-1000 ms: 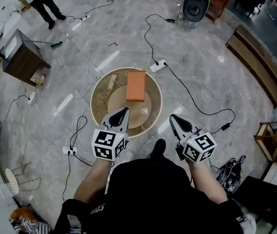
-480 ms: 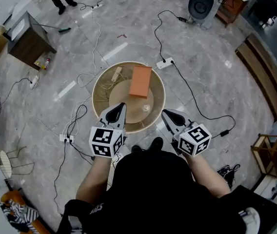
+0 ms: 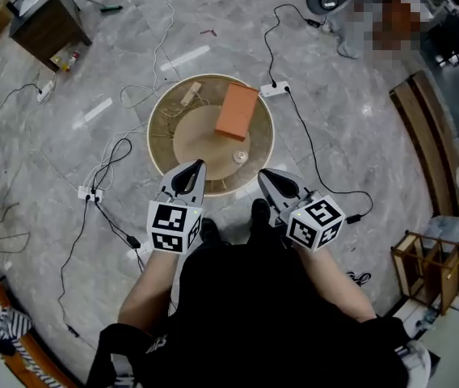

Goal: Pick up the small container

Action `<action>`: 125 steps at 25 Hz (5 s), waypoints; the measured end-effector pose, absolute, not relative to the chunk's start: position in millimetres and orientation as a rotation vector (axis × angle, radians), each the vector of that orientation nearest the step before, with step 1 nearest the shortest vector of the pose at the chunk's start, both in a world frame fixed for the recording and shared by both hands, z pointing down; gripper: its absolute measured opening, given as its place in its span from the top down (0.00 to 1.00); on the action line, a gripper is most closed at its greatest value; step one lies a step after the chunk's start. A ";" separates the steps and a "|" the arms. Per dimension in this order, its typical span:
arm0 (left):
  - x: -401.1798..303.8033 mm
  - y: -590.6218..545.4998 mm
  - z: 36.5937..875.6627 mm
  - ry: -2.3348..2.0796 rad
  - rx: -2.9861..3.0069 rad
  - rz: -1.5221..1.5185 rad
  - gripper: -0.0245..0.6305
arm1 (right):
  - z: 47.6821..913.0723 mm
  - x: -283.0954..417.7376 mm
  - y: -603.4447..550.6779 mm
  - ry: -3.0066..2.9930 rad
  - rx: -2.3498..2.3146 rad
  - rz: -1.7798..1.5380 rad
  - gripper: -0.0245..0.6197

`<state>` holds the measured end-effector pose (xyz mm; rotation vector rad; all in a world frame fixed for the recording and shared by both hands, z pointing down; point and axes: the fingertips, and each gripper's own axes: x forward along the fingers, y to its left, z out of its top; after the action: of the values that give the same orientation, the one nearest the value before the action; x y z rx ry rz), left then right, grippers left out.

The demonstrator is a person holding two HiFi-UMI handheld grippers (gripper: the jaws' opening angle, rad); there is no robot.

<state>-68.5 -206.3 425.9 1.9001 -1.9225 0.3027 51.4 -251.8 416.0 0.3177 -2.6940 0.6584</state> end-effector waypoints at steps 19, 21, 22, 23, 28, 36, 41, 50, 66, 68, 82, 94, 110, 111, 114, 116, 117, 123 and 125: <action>5.6 -299.3 496.0 -2.087 1.587 0.194 0.94 | 482.6 120.2 -401.8 -2.635 0.075 0.686 0.94; 10.4 -304.0 511.6 -2.074 1.583 0.192 0.94 | 497.5 117.7 -404.2 -2.609 0.047 0.692 0.94; 10.9 -306.3 518.9 -2.069 1.584 0.186 0.94 | 504.8 113.6 -403.7 -2.596 0.027 0.691 0.94; 10.5 -309.0 526.3 -2.063 1.586 0.178 0.94 | 511.8 108.7 -402.9 -2.585 0.005 0.687 0.94; 2.5 -317.8 578.1 -2.031 1.592 0.150 0.94 | 555.4 82.8 -391.5 -2.530 -0.064 0.686 0.94; -24.7 -339.0 682.9 -1.997 1.591 0.121 0.94 | 652.2 54.8 -379.3 -2.427 -0.093 0.730 0.94; -25.0 -348.0 746.4 -1.971 1.570 0.112 0.94 | 699.2 57.1 -373.9 -2.374 -0.122 0.744 0.94; -19.8 -359.3 833.8 -1.893 1.603 0.170 0.71 | 771.7 60.0 -377.0 -2.329 -0.072 0.795 0.94; 0.1 -379.8 924.9 -1.904 1.724 0.268 0.44 | 875.1 106.0 -357.9 -2.198 -0.055 0.882 0.94; 3.1 -382.3 933.1 -1.906 1.724 0.282 0.42 | 881.4 109.1 -357.9 -2.191 -0.056 0.888 0.94; -1.5 -409.3 957.3 -1.961 1.772 0.390 0.41 | 904.7 122.3 -355.8 -2.155 -0.035 0.954 0.94; -20.1 -405.2 941.7 -1.920 1.679 0.331 0.43 | 860.7 121.2 -361.8 -2.208 0.008 0.951 0.94; -63.3 -401.8 690.2 -2.074 1.672 0.329 0.43 | 675.6 83.0 -355.9 -2.363 -0.108 0.794 0.94; -62.7 -400.6 673.9 -2.079 1.671 0.337 0.43 | 662.2 83.2 -356.7 -2.369 -0.101 0.792 0.94; -57.2 -395.2 624.8 -2.082 1.681 0.348 0.43 | 621.3 83.3 -359.4 -2.391 -0.085 0.775 0.94; -53.3 -390.9 594.6 -2.083 1.687 0.352 0.43 | 594.9 82.9 -363.1 -2.418 -0.080 0.764 0.94; -50.9 -388.1 580.9 -2.082 1.685 0.354 0.43 | 582.6 83.7 -365.1 -2.431 -0.077 0.762 0.94; -35.2 -367.6 516.1 -2.072 1.659 0.345 0.43 | 524.4 93.1 -374.3 -2.493 -0.059 0.736 0.94; -30.5 -361.1 498.1 -2.075 1.658 0.349 0.43 | 507.0 95.1 -377.2 -2.520 -0.054 0.726 0.94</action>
<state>-30.5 -361.1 498.1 1.6583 -2.0755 0.3490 95.1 -377.2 507.0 -0.0537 -2.5198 0.7260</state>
